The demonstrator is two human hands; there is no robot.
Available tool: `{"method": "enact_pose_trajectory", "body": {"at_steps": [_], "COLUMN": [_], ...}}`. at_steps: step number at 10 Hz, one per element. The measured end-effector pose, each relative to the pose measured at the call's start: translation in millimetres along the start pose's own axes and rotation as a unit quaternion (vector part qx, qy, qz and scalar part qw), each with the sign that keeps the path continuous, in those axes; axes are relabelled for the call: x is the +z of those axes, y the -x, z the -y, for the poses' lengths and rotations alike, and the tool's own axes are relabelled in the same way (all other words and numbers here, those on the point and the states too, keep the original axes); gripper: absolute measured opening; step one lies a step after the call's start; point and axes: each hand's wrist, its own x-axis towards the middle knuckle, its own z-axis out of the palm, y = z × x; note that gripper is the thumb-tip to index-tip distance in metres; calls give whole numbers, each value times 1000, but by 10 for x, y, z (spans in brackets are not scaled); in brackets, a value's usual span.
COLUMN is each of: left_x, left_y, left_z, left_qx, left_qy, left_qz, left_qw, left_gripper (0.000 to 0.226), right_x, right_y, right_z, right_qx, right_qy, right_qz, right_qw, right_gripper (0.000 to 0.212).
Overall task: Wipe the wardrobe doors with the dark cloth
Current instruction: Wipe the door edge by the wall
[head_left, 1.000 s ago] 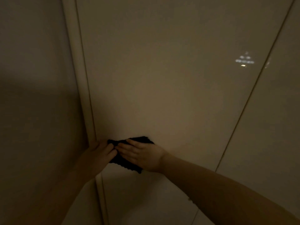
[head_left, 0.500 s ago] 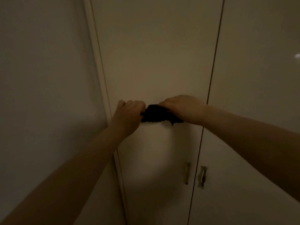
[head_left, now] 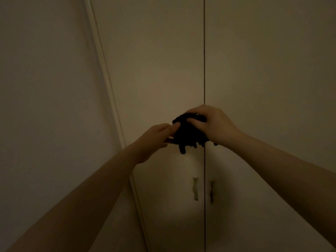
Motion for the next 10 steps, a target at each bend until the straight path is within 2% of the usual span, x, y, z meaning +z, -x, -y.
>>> {"method": "enact_pose_trajectory", "body": {"at_steps": [1,2,3,4,5,6,7,8,9,10], "left_x": [80,97,123,123,90,126,184,218,211,116], "left_y": [71,177,297,410,589,757,846,944,990,966], "left_z": [3,-69,-133,-170,-230,-264,-275,-329,-354,-403], "left_qx": [6,16,35,59,91,119,132,127,108,99], "left_qy": [60,127,130,155,189,235,241,204,180,180], "left_qz": [-7,69,109,72,83,110,86,54,35,15], "left_qw": [998,989,985,984,974,958,958,969,977,979], "left_gripper": [56,62,54,56,52,44,38,30,26,34], "right_x": [-10,-58,-92,-107,-77,-41,-29,-6,20,-184], "right_y": [81,148,195,268,375,488,562,628,692,848], "right_z": [93,254,485,747,1045,1266,1423,1500,1475,1478], "right_qx": [5,25,63,95,124,136,141,105,68,56], "right_qy": [-4,-34,-103,-190,-255,-290,-290,-159,-16,12], "right_qz": [-13,-19,-12,-9,-4,-14,-29,-54,-69,-102], "right_qw": [1000,999,993,977,959,947,946,980,995,993], "right_gripper": [21,21,20,20,22,26,29,27,32,33]}}
